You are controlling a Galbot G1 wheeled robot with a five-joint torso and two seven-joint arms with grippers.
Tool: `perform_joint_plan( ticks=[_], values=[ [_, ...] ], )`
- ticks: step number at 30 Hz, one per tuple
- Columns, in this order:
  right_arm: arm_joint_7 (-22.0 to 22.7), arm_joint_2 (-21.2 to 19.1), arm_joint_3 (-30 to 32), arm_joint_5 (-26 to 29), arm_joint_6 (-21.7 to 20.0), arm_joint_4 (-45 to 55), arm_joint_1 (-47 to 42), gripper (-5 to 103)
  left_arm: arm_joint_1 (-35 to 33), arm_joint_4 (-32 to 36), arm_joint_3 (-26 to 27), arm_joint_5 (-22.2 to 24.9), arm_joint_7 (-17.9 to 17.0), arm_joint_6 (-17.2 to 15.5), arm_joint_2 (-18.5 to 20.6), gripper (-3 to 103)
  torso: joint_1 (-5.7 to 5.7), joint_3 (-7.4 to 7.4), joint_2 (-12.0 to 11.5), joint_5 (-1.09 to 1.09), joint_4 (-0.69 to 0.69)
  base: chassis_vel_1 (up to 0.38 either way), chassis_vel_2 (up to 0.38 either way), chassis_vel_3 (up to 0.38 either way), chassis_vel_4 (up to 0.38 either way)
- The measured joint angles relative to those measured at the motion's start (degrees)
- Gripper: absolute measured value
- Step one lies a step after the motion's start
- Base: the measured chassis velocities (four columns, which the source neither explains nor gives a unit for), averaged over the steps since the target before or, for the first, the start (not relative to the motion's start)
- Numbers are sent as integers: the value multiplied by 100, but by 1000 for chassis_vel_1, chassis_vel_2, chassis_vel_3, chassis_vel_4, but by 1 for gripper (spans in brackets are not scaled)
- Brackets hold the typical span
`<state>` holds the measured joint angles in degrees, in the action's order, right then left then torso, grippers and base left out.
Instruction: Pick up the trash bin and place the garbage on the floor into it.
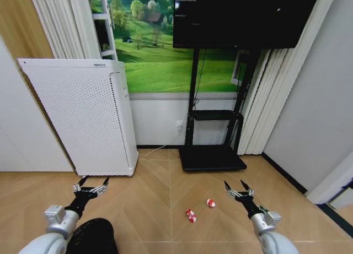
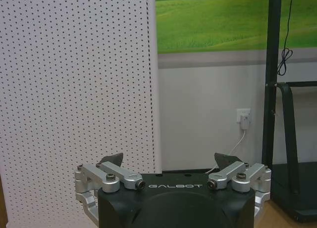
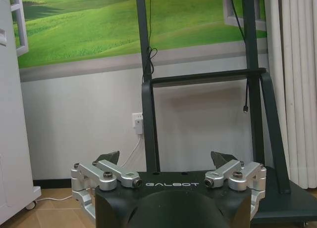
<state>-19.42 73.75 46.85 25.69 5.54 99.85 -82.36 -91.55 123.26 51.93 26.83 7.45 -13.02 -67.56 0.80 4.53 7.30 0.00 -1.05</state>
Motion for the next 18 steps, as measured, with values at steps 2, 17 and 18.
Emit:
perform_joint_plan(
  ticks=[2,17,18],
  values=[
    [1,-1,-3,-5,-1,0,6,100,0,4,-1,-1,-2,0,-4,100,-2,-14,-16,0,0,0,0,0,0],
    [-15,3,-55,-18,-39,-53,68,100,25,12,-92,-90,-45,-13,-47,100,-59,-318,-376,0,0,0,0,0,0],
    [-15,3,-55,-18,-39,-53,68,100,25,12,-92,-90,-45,-13,-47,100,-59,-318,-376,0,0,0,0,0,0]
  ],
)
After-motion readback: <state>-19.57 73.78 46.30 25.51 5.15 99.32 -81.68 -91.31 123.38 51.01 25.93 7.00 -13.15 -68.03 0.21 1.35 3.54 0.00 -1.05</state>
